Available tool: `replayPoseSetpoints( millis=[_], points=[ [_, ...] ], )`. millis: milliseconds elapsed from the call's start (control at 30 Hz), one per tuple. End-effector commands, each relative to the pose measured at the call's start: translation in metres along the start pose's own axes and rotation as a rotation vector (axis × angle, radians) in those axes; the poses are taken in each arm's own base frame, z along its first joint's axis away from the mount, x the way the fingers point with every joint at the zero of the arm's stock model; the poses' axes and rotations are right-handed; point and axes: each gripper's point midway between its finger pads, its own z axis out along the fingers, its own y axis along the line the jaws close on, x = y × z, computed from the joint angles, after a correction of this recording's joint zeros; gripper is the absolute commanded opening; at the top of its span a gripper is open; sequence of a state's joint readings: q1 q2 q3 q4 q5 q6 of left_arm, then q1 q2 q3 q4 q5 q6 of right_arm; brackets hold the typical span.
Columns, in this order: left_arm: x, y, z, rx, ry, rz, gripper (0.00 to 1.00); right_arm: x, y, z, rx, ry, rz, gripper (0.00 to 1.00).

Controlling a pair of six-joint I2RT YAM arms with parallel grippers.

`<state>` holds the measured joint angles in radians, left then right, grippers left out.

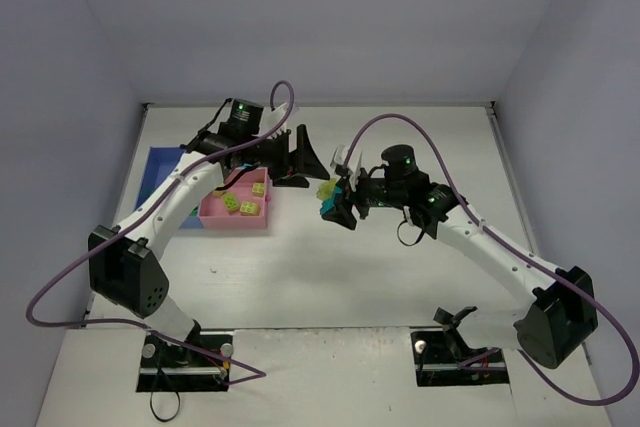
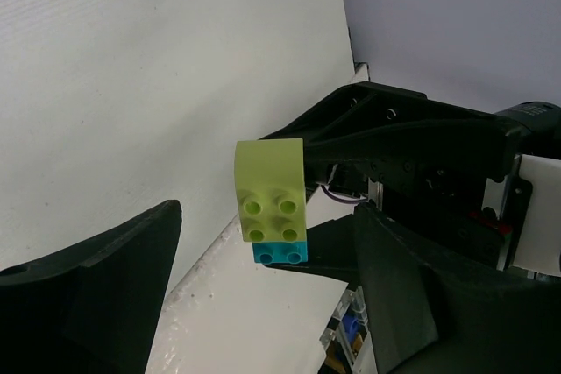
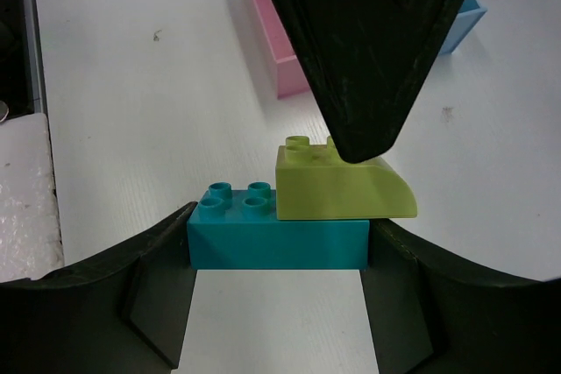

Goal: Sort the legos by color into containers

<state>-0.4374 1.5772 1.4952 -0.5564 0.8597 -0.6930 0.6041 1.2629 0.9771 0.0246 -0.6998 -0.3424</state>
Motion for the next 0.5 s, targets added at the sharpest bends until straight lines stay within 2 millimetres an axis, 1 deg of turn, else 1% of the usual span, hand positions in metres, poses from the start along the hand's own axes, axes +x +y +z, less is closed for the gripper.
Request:
replayPoseSetpoints(
  millis=[0, 167, 233, 367, 400, 467],
  points=[
    [-0.01, -0.037, -0.005, 0.104, -0.026, 0.102, 0.72, -0.041, -0.002, -0.003, -0.015, -0.097, -0.081, 0.05],
    [0.002, -0.029, 0.007, 0.085, 0.025, 0.126, 0.71, -0.041, 0.001, -0.003, -0.029, -0.101, -0.078, 0.05],
    [0.004, -0.029, 0.011, 0.089, 0.03, 0.132, 0.68, -0.043, 0.002, -0.004, -0.032, -0.105, -0.079, 0.05],
    [0.002, -0.031, 0.012, 0.098, 0.026, 0.139, 0.47, -0.044, 0.003, -0.005, -0.033, -0.108, -0.078, 0.06],
    [0.002, -0.033, 0.011, 0.106, 0.024, 0.143, 0.32, -0.043, 0.004, -0.004, -0.035, -0.107, -0.076, 0.06],
    [0.001, -0.036, 0.011, 0.122, 0.023, 0.145, 0.2, -0.042, 0.004, -0.005, -0.034, -0.107, -0.076, 0.06]
  ],
)
